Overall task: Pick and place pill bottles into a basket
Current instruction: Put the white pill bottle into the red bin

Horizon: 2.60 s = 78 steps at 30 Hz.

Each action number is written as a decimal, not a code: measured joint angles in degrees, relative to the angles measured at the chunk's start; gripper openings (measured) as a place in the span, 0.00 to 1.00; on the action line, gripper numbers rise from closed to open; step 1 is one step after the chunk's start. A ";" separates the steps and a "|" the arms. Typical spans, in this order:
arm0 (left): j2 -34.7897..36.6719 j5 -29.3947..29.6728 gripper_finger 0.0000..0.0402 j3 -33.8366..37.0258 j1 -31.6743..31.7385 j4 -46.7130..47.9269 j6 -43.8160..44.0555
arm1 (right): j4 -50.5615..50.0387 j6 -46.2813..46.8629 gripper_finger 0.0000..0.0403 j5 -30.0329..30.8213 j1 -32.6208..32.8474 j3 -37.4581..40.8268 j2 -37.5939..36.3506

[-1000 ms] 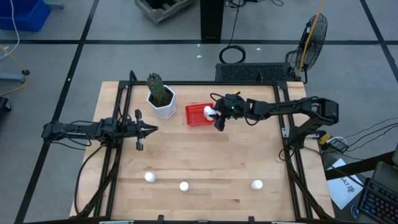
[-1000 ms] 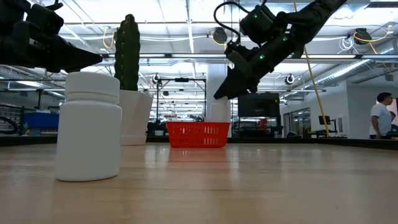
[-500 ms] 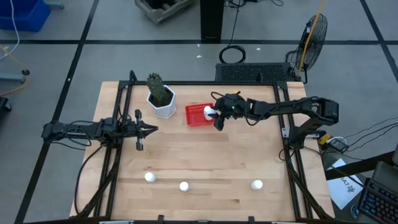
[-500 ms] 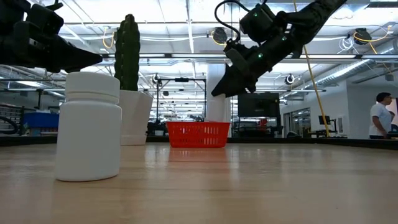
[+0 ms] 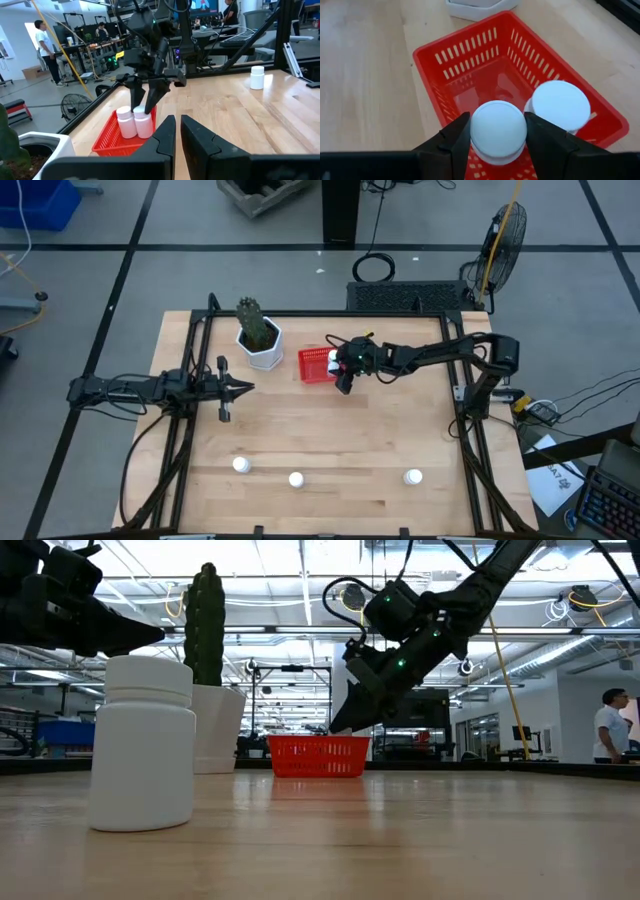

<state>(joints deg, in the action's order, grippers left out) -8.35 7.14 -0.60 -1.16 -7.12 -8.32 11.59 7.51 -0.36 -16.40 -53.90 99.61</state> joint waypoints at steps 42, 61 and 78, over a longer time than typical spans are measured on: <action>-0.01 0.01 0.09 0.00 0.00 0.00 0.00 | -22.10 3.85 0.55 6.03 36.42 0.07 -17.76; 0.01 0.02 0.09 0.00 0.01 0.01 0.01 | -42.03 44.19 0.55 4.68 50.59 0.07 -18.00; -0.01 0.02 0.09 0.00 -0.01 0.01 0.01 | -52.04 53.88 0.55 4.30 52.89 -2.37 -19.35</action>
<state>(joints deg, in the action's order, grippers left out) -8.36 7.16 -0.60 -1.17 -7.11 -8.32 -40.45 61.39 3.94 36.49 -56.27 80.26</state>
